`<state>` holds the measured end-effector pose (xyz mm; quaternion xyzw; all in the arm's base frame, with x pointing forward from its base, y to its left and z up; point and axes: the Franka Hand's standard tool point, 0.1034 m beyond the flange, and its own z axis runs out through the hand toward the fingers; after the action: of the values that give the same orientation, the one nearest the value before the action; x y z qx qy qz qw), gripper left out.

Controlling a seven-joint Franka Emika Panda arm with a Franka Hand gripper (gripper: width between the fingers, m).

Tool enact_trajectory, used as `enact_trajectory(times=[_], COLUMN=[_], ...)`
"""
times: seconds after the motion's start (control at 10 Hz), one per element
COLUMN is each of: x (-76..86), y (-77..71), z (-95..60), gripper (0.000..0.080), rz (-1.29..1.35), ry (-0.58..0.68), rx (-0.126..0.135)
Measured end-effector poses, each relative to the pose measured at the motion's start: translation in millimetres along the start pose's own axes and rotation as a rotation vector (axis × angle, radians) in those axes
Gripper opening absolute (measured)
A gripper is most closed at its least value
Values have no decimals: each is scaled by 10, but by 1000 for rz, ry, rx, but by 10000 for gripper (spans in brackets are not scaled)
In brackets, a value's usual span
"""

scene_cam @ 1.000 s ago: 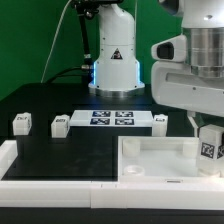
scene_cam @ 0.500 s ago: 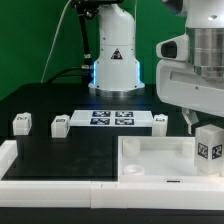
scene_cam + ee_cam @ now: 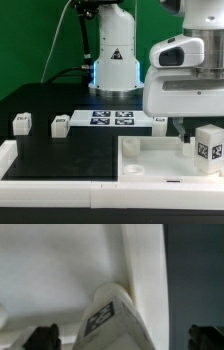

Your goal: Assemble one leg

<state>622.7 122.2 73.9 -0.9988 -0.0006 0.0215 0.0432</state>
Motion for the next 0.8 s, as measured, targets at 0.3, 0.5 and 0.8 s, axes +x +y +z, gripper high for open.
enact_trajectory(times=[0.3,0.5,0.8], x=[-36,-37,-35], y=[36,39,49], z=[21,25,24], gripper=[649,634,287], rz=[-294,-318,-317], ry=[-14,-14,-14], rx=[-8,-7,-8])
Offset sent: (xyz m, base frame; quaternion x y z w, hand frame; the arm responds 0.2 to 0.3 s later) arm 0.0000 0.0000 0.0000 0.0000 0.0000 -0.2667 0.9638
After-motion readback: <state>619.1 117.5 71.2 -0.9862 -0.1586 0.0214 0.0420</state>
